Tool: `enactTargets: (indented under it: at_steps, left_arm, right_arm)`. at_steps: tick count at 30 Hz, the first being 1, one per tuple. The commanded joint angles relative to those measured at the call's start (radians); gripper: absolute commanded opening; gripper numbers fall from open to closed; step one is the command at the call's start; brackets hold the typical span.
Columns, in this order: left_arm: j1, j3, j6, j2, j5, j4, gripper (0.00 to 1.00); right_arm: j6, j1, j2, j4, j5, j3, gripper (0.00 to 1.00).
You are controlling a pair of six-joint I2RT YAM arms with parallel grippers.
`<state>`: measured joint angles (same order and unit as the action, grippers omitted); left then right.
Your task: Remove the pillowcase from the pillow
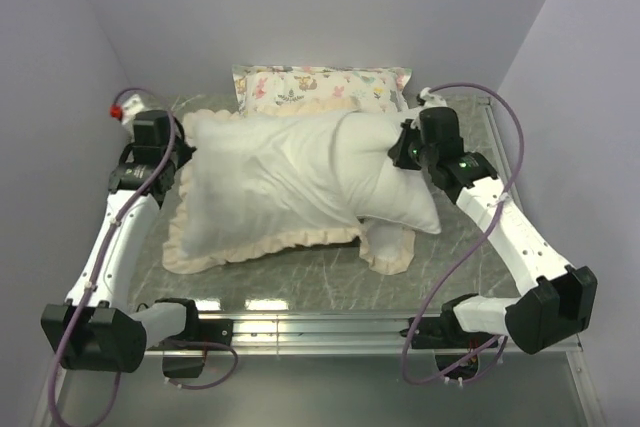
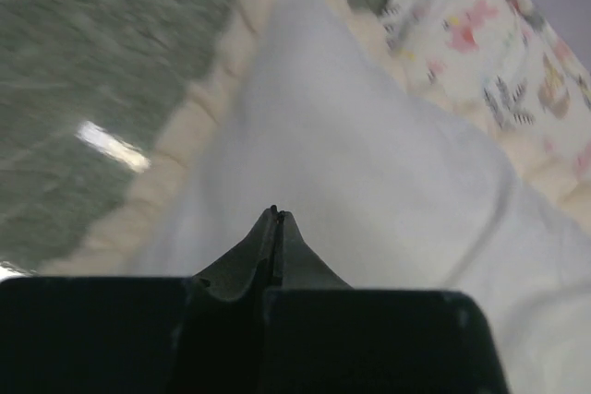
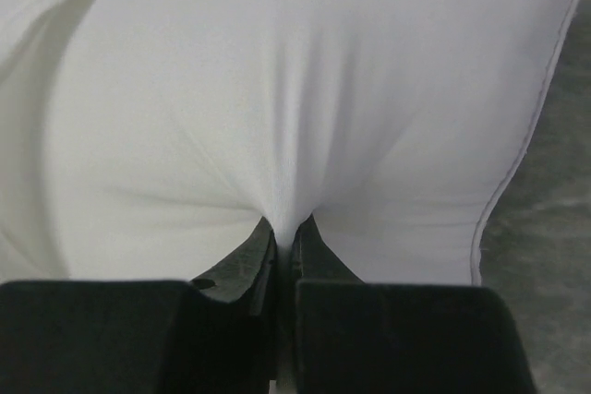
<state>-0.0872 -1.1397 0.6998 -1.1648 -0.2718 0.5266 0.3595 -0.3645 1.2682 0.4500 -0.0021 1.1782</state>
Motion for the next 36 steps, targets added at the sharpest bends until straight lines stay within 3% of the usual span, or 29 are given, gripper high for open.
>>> enactTargets:
  at_steps: [1, 3, 6, 7, 9, 10, 11, 12, 13, 15, 18, 23, 29, 36]
  left_arm:
    - [0.064, 0.030, -0.003, 0.057, -0.074, -0.048, 0.00]
    - [0.064, 0.073, -0.003, 0.060, -0.018, -0.057, 0.01]
    - [0.063, 0.135, -0.028, 0.091, 0.172, -0.117, 0.00]
    - [0.063, 0.141, -0.039, 0.100, 0.218, -0.131, 0.03]
    - [0.063, 0.123, -0.054, 0.096, 0.264, -0.169, 0.18]
    - [0.063, 0.098, -0.059, 0.077, 0.313, -0.163, 0.41]
    - [0.061, 0.075, -0.062, 0.059, 0.336, -0.159, 0.53]
    - [0.057, 0.039, -0.065, 0.022, 0.357, -0.171, 0.62]
    - [0.043, 0.020, -0.063, 0.004, 0.365, -0.171, 0.70]
    - [-0.001, -0.030, -0.072, -0.053, 0.381, -0.191, 0.75]
    - [-0.072, -0.142, -0.121, -0.168, 0.375, -0.149, 0.76]
    - [-0.131, -0.345, -0.187, -0.390, 0.414, -0.113, 0.77]
    - [-0.219, -0.540, -0.223, -0.611, 0.427, -0.048, 0.78]
    - [-0.276, -0.536, -0.214, -0.737, 0.447, -0.069, 0.73]
  right_arm:
    - [-0.016, 0.087, -0.085, 0.003, 0.142, 0.063, 0.00]
    - [-0.008, 0.085, -0.098, -0.010, 0.122, 0.046, 0.00]
    - [0.004, 0.063, -0.124, -0.037, 0.079, -0.017, 0.00]
    - [0.004, 0.049, -0.136, -0.048, 0.077, -0.061, 0.00]
    - [0.009, 0.018, -0.159, -0.072, 0.086, -0.101, 0.00]
    - [0.007, -0.017, -0.165, -0.080, 0.103, -0.133, 0.09]
    - [0.010, -0.036, -0.170, -0.080, 0.119, -0.144, 0.15]
    - [0.012, -0.045, -0.170, -0.080, 0.144, -0.152, 0.30]
    - [0.012, -0.054, -0.170, -0.077, 0.154, -0.163, 0.37]
    - [0.012, -0.057, -0.182, -0.070, 0.184, -0.167, 0.54]
    - [0.009, -0.056, -0.214, -0.053, 0.212, -0.154, 0.73]
    - [-0.011, -0.056, -0.192, -0.039, 0.232, -0.063, 0.88]
    - [-0.036, -0.041, 0.055, -0.037, 0.139, 0.098, 0.94]
    - [0.009, -0.030, 0.345, -0.105, 0.068, 0.057, 0.93]
